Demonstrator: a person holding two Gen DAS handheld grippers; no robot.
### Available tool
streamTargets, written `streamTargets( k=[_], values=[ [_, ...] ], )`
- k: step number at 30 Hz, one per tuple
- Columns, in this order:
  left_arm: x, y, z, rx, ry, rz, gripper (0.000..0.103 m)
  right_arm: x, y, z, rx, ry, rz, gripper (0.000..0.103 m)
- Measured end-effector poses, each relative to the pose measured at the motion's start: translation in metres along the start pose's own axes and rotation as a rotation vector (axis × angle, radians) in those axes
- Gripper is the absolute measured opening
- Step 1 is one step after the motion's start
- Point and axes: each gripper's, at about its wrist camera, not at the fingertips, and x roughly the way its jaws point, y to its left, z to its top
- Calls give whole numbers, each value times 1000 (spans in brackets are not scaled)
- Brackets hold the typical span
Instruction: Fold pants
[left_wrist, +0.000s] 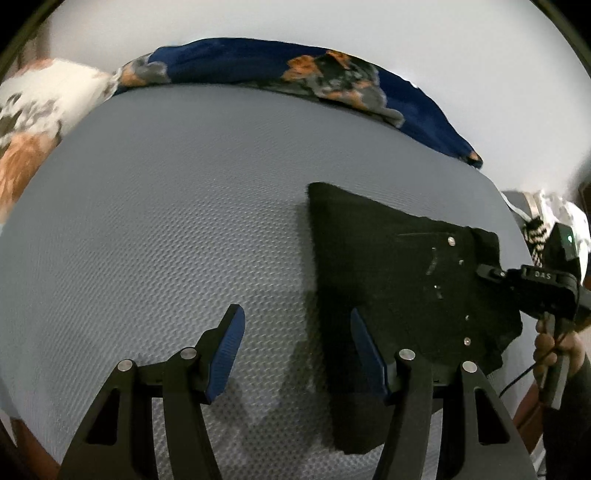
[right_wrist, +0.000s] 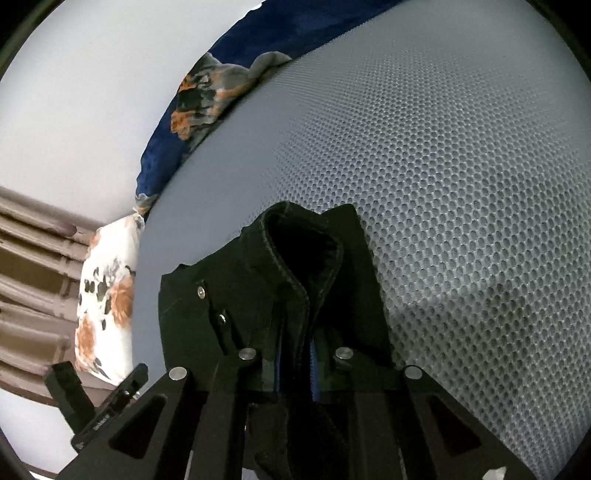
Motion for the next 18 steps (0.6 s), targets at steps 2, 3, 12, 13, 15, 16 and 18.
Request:
streamTargets(
  k=[2, 3, 12, 13, 15, 16, 18],
  values=[
    [3, -9, 4, 25, 0, -10, 60, -2, 3, 0, 3, 10, -1, 21],
    [5, -12, 5, 33, 0, -12, 60, -4, 5, 0, 6, 14, -13, 26],
    [32, -32, 1, 80, 67, -38, 60, -32, -10, -39, 26, 28, 9, 34],
    [34, -34, 0, 83, 72, -39, 60, -32, -12, -43, 34, 27, 8, 36],
    [40, -36, -4, 81, 89, -47, 60, -33, -14, -51, 32, 21, 11, 37],
    [42, -36, -6, 80, 95, -50, 60, -33, -15, -53, 24, 17, 11, 37],
    [48, -39, -11, 86, 112, -48, 60, -35, -13, -56, 14, -1, -2, 32]
  ],
)
